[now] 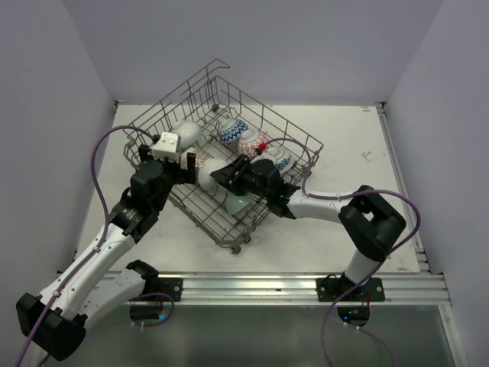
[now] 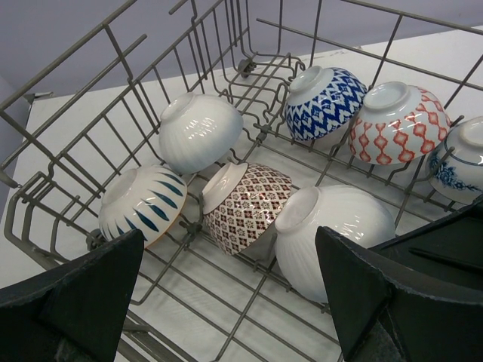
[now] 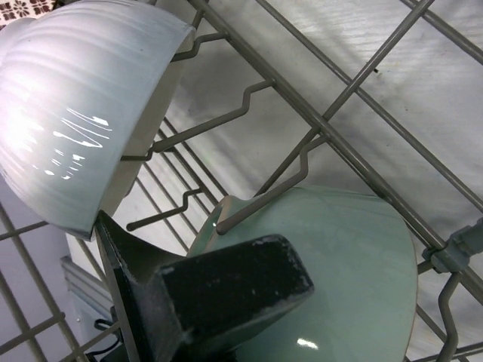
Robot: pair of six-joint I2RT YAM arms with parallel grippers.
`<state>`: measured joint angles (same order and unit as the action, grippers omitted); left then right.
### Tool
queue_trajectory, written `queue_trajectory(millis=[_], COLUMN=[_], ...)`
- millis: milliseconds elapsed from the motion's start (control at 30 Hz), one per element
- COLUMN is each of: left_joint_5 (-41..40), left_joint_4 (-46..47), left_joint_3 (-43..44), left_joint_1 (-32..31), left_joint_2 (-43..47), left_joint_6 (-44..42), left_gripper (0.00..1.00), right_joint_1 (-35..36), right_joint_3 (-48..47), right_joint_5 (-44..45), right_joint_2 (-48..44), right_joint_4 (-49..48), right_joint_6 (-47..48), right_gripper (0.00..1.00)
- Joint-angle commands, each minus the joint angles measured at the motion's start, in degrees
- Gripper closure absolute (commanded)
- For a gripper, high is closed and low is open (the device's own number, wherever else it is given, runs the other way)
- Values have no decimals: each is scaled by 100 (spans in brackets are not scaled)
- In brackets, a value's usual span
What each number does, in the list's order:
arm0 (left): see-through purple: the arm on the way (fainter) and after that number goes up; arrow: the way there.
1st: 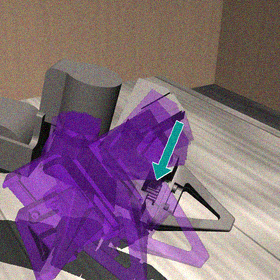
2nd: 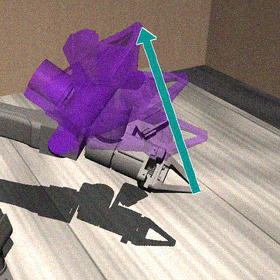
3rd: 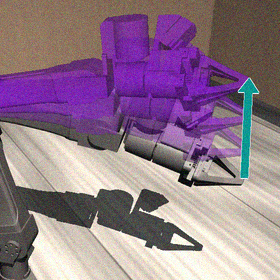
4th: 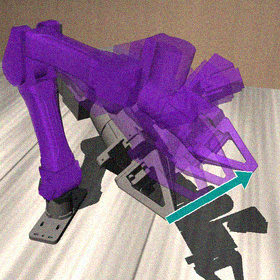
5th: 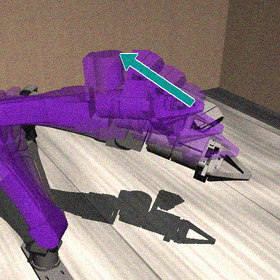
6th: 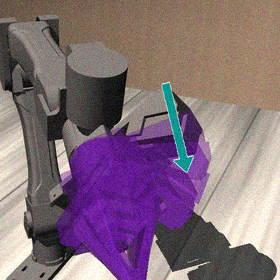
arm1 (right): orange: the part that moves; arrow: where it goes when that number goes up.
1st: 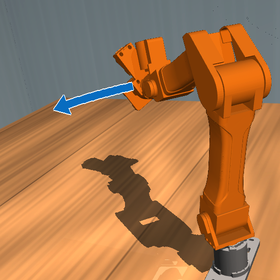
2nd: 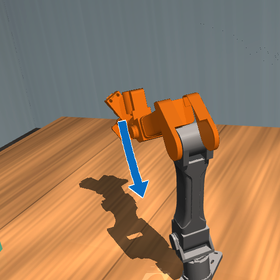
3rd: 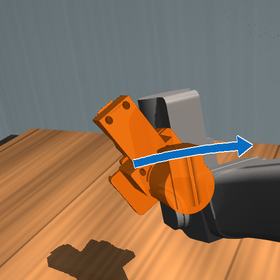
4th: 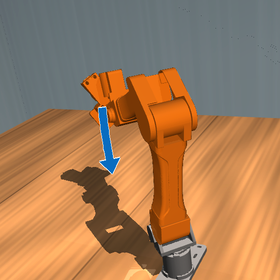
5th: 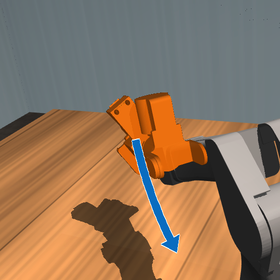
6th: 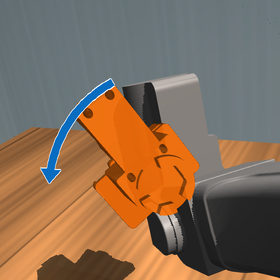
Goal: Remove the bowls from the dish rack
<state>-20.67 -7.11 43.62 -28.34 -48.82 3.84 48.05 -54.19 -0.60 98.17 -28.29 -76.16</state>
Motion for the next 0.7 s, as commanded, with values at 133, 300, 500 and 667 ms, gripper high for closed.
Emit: queue_trajectory(millis=[133,300,500,667], left_joint_5=[80,133,142,142], left_joint_4=[70,70,70,70], left_joint_3=[209,217,218,217], left_joint_1=[-84,-93,-110,-119], left_joint_2=[-31,-66,-58,-58], left_joint_6=[56,65,56,56], left_gripper=[0,0,0,0], right_joint_1=[37,29,38,46], right_joint_3=[497,489,471,603], right_joint_5=[341,456,464,368], right_joint_2=[184,290,562,589], right_joint_4=[-1679,-1829,-2320,-2874], right_joint_6=[-75,-92,-136,-40], right_gripper=[50,49,52,57])
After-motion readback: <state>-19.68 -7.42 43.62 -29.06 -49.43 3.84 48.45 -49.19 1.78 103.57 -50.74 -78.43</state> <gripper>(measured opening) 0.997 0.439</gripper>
